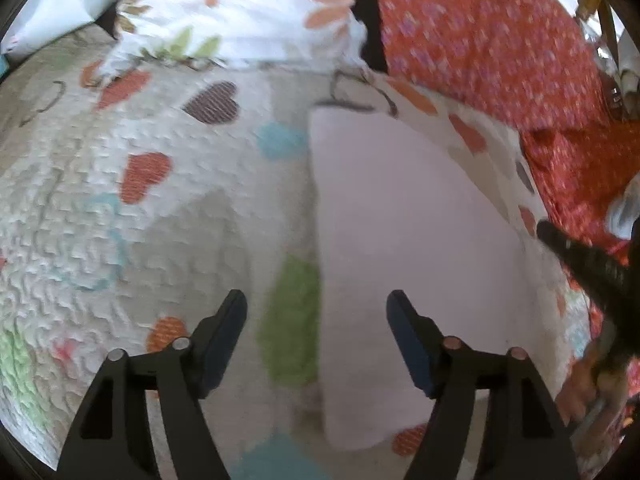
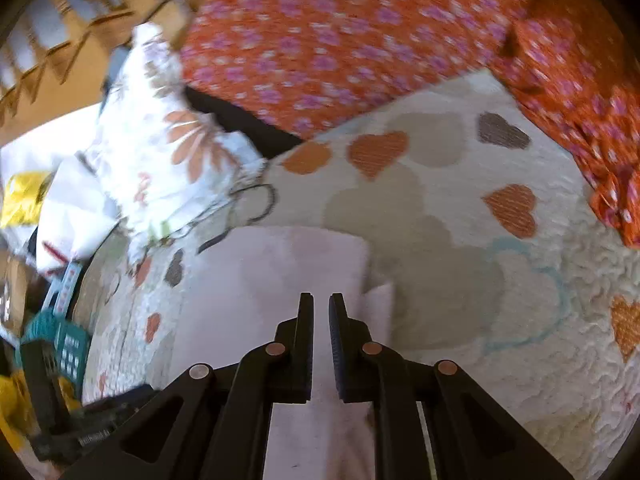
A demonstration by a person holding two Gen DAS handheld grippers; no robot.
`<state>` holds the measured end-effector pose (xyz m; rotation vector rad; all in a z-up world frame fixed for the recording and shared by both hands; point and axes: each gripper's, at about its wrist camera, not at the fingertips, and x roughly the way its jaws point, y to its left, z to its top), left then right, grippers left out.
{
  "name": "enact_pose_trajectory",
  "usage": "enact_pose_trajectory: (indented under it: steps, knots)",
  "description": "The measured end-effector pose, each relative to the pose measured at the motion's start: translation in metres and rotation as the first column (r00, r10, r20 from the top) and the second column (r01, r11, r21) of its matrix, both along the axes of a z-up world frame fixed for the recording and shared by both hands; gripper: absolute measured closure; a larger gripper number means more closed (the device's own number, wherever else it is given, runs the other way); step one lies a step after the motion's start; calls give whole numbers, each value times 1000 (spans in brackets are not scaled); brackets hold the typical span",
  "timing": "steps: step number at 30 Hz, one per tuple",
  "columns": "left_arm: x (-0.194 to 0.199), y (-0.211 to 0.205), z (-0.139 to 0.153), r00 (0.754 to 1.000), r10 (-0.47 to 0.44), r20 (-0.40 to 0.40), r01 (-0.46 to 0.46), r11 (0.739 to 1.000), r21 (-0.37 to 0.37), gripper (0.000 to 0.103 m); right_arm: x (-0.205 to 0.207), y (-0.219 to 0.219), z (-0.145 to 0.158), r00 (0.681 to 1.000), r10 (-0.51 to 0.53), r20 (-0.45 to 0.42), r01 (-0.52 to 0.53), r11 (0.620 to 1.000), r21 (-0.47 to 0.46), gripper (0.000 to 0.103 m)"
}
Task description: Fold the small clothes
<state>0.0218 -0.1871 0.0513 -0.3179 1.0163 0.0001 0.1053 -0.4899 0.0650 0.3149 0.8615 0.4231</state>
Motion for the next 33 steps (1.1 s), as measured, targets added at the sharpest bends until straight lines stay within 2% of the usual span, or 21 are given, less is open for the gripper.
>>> enact_pose_trajectory:
  steps: [2,3,4,5,6,9,10,11,13,15,16,18,20,22,24,26,28,30,33]
  knots:
    - [-4,7,1,1000,14,22,-15,1000,8,31,-5,25,-8,994,105,-35,-105,994,4,92]
    - [-4,9,1,999,23,33,-23,1000,10,31,-4,33,-13,990,126,-60,-126,992,0,92]
    - [-5,11,1,999,29,43,-30,1000,10,31,0,41,-25,985,128,-117,-135,989,-54,92]
    - [-7,13,0,998,31,49,-31,999,11,30,4,42,-37,981,95,-167,-116,986,-123,93]
    - [-7,14,0,998,28,51,-29,999,14,30,8,39,-46,978,66,-197,-97,983,-154,99]
    - [-9,15,1,999,16,44,-17,1000,25,30,13,12,-60,971,-17,-238,-16,990,-137,103]
    - [-9,15,4,999,8,47,-9,1000,19,30,13,7,-59,972,-57,-229,15,983,-181,103]
    - [-9,14,6,998,-5,55,4,1000,14,30,10,4,-59,972,-121,-201,60,957,-283,96]
    - [-14,13,14,997,-21,74,19,999,25,29,7,0,-64,961,-204,-188,116,911,-395,89]
    - [-20,15,24,994,-21,105,17,999,40,26,-2,-8,-56,956,-252,-152,188,922,-339,89]
    - [-22,17,28,993,-15,121,10,999,45,23,-11,-5,-44,961,-260,-89,217,916,-338,89]
    - [-26,24,36,988,9,156,-16,999,44,19,-34,17,-17,975,-208,74,220,905,-364,88]
    - [-30,33,41,982,48,182,-55,998,34,15,-52,48,-6,986,-111,122,147,927,-345,70]
    - [-31,39,43,978,76,194,-83,996,28,10,-63,89,-12,996,28,81,0,947,-320,60]
    - [-32,40,44,977,71,201,-76,997,17,10,-66,119,-27,995,93,32,-77,937,-340,60]
    - [-34,38,46,976,50,212,-56,998,19,10,-67,137,-44,993,118,-4,-112,930,-350,60]
    - [-36,35,48,975,29,222,-37,999,32,10,-70,142,-57,994,103,-21,-103,913,-394,60]
    - [-41,33,49,972,14,235,-27,998,52,10,-82,141,-59,994,104,-16,-102,903,-418,59]
    - [-49,34,53,964,21,266,-50,993,104,10,-111,137,-65,987,153,-38,-153,875,-459,57]
